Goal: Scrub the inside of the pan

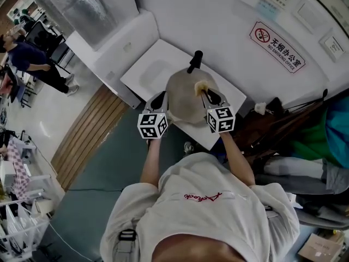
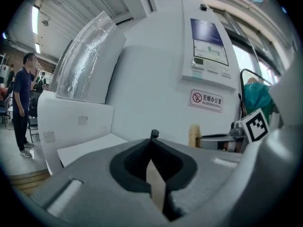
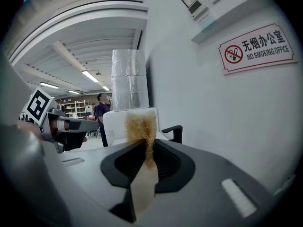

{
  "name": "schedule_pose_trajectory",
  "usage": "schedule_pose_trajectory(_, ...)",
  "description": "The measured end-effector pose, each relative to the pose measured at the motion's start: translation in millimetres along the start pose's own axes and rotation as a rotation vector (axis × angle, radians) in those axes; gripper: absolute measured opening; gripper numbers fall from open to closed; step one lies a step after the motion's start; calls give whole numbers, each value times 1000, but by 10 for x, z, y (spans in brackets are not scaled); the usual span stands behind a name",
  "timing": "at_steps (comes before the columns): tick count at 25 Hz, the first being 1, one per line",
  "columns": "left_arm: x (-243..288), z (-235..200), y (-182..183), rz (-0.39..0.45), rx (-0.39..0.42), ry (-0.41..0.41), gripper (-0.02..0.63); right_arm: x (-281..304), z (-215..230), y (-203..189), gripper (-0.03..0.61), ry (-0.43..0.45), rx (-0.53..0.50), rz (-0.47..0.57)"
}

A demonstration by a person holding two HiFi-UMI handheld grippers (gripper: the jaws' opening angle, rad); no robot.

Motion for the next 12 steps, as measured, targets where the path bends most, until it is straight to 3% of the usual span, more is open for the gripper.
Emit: schedule_pose_trajectory(12, -318, 61, -28, 6, 21, 25, 0, -259, -59, -56, 61, -39, 10, 3)
Point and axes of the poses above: the fingertips, and each gripper's own axes: x forward along the fingers, z to its right, y out of its top, the point moved 8 cm from there along -x, backward along the fingers, and after that the axes turned 9 degrees about -y, right-handed, at the moved point
